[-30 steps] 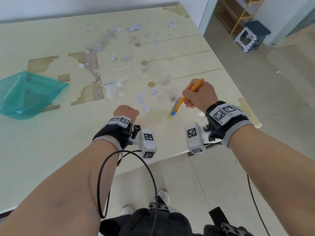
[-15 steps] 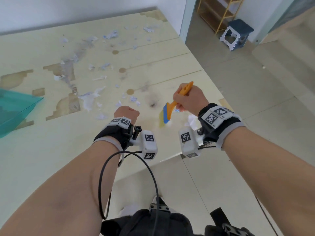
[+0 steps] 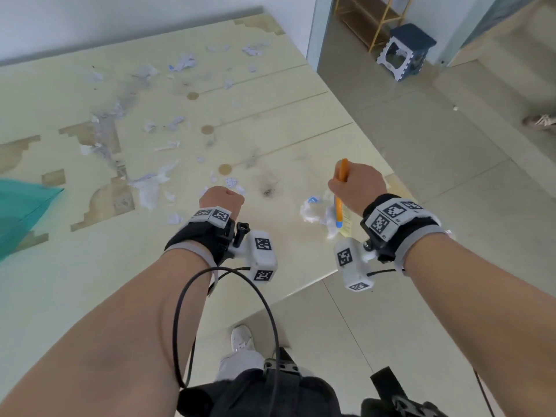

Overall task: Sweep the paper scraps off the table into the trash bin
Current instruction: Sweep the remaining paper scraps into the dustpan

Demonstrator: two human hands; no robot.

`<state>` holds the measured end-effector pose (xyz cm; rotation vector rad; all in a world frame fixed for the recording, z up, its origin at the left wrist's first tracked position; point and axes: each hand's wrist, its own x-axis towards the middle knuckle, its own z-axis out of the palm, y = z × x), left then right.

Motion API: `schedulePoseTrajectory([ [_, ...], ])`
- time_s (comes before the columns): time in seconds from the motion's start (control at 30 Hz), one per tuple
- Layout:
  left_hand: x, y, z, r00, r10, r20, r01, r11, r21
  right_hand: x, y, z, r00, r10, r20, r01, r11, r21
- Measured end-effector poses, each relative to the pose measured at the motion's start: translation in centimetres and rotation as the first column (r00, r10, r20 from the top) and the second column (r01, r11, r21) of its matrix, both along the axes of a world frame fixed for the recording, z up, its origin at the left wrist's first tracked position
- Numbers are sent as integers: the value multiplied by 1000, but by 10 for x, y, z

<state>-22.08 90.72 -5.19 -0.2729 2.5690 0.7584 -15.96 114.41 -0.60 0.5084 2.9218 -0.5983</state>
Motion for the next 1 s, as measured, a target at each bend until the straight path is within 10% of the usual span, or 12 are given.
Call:
schedulePoseTrajectory([
  [0.23, -18, -5, 5, 999, -38, 14, 38, 999, -23, -16, -37, 11, 976, -103, -191, 1, 883, -470],
  [0.5, -32, -16, 6, 1000, -2, -18, 3, 1000, 20, -23, 21, 11, 950, -268, -160, 284, 955, 86],
  [0.8, -38, -35, 9, 998, 68, -5, -68, 997, 37, -48, -67, -3, 988, 63, -142, -98, 962, -254],
  [1.0, -49, -42, 13, 998, 58, 16, -59, 996, 64, -61, -32, 17, 908, -237, -347, 213, 971, -105],
])
